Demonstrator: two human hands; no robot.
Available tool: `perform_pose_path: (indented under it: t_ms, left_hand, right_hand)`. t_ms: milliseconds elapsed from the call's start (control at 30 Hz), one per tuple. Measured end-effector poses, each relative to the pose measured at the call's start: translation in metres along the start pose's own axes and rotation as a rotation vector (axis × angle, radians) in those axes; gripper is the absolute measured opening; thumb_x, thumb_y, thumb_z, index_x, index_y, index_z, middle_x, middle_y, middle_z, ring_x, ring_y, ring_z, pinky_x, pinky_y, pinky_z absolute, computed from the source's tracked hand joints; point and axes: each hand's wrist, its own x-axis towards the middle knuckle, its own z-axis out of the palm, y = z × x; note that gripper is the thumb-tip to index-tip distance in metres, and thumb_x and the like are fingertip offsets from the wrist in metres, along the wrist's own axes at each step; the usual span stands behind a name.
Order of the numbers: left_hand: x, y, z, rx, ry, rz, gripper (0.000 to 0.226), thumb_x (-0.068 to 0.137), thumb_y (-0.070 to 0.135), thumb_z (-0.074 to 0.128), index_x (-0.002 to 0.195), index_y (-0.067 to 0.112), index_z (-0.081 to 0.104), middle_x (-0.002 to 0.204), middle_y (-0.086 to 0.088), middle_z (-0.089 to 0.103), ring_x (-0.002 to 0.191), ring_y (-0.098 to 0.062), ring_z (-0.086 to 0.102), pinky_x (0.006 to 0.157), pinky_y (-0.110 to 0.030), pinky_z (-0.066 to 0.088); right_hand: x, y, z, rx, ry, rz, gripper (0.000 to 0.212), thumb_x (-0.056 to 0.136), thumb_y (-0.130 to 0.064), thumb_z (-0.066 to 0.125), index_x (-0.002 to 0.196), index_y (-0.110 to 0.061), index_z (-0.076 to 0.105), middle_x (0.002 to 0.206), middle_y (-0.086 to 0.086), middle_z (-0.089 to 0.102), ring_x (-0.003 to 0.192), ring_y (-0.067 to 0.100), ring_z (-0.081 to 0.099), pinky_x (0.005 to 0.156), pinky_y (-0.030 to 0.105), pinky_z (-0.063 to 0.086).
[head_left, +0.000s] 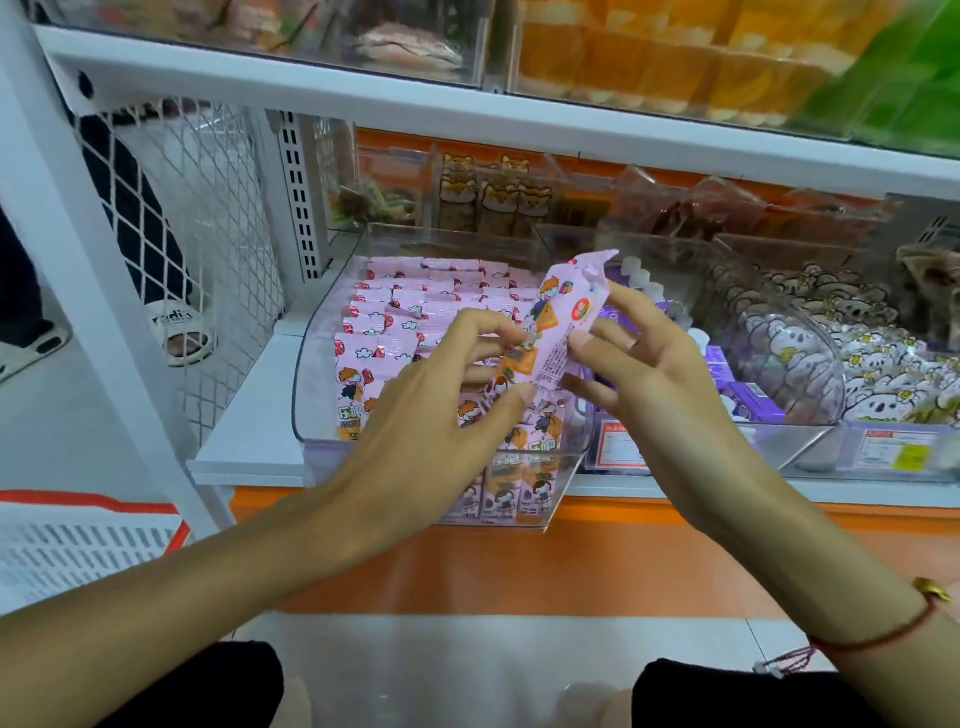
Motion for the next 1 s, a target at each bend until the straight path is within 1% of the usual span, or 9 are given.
perform_pose_path:
  t_ms: [167,333,400,467,533,700,800,900,1000]
  left_hand:
    - [0.002,0.001,0.000,0.037,0.037,0.043,0.044,0.085,0.030,0.070,0.126,0.030,0.057,0.117,0.018,0.060,0.110,0.000,0.056,0.089,-0.014,0.046]
    - [0.005,0.004,-0.002,-0.090,0.037,-0.008,0.039,0.079,0.038,0.070,0.117,0.028,0.067,0.102,0.013,0.067,0.083,-0.002,0.062,0.079,-0.021,0.053]
    - [0.006,0.005,-0.002,-0.172,-0.016,-0.097,0.033,0.071,0.046,0.067,0.102,0.037,0.072,0.093,0.016,0.071,0.075,-0.001,0.064,0.078,-0.028,0.057]
    - [0.006,0.004,-0.001,-0.228,-0.103,-0.187,0.033,0.066,0.052,0.064,0.095,0.039,0.074,0.088,0.017,0.072,0.079,-0.001,0.067,0.083,-0.033,0.057]
    - [0.007,0.001,-0.001,-0.266,-0.178,-0.244,0.052,0.066,0.054,0.062,0.109,0.026,0.072,0.096,0.013,0.074,0.092,-0.006,0.068,0.092,-0.037,0.053]
    - [0.008,0.002,-0.006,-0.310,-0.238,-0.258,0.037,0.072,0.054,0.059,0.098,0.034,0.074,0.094,0.005,0.069,0.079,-0.012,0.061,0.077,-0.022,0.045]
    - [0.007,0.002,-0.006,-0.337,-0.247,-0.265,0.033,0.082,0.040,0.058,0.105,0.022,0.072,0.102,0.014,0.073,0.090,0.004,0.067,0.069,-0.005,0.047]
    - [0.008,0.004,-0.006,-0.343,-0.232,-0.277,0.041,0.079,0.040,0.059,0.112,0.019,0.070,0.104,0.008,0.073,0.088,-0.001,0.068,0.066,-0.011,0.052]
    - [0.010,0.001,-0.010,-0.279,-0.199,-0.246,0.060,0.068,0.050,0.061,0.120,0.021,0.066,0.103,0.011,0.071,0.088,0.002,0.066,0.077,-0.015,0.051]
  right_hand:
    - [-0.005,0.003,0.006,-0.090,0.204,-0.113,0.035,0.082,-0.010,0.070,0.110,-0.015,0.050,0.100,0.008,0.067,0.087,0.024,0.068,0.083,0.040,0.057]
    - [-0.005,-0.001,0.006,-0.208,0.202,-0.108,0.037,0.080,-0.025,0.072,0.113,-0.018,0.056,0.101,0.000,0.067,0.074,0.012,0.066,0.065,0.027,0.057]
    - [-0.002,-0.003,0.000,-0.211,0.183,-0.055,0.033,0.086,-0.026,0.066,0.116,-0.014,0.060,0.090,-0.004,0.069,0.064,0.006,0.064,0.055,0.022,0.053]
    - [0.001,-0.002,-0.005,-0.174,0.181,0.015,0.031,0.086,-0.025,0.066,0.113,-0.009,0.062,0.074,-0.006,0.067,0.052,0.007,0.060,0.046,0.019,0.047]
    - [0.003,-0.001,-0.008,-0.140,0.191,0.071,0.033,0.084,-0.026,0.070,0.109,-0.004,0.063,0.065,-0.006,0.064,0.046,0.011,0.057,0.042,0.019,0.043]
    - [0.004,0.000,-0.009,-0.130,0.209,0.088,0.039,0.080,-0.030,0.073,0.103,-0.001,0.062,0.058,-0.006,0.061,0.044,0.012,0.056,0.042,0.019,0.043]
    - [0.004,0.001,-0.009,-0.113,0.206,0.093,0.039,0.079,-0.029,0.074,0.103,0.000,0.061,0.059,-0.004,0.060,0.045,0.012,0.056,0.043,0.019,0.044]
    - [0.004,0.002,-0.009,-0.097,0.197,0.083,0.035,0.080,-0.028,0.073,0.102,-0.003,0.061,0.060,-0.005,0.061,0.047,0.013,0.058,0.044,0.019,0.044]
    - [0.003,0.001,-0.008,-0.089,0.158,0.048,0.030,0.081,-0.028,0.072,0.102,-0.009,0.060,0.062,-0.008,0.062,0.051,0.013,0.059,0.047,0.020,0.046]
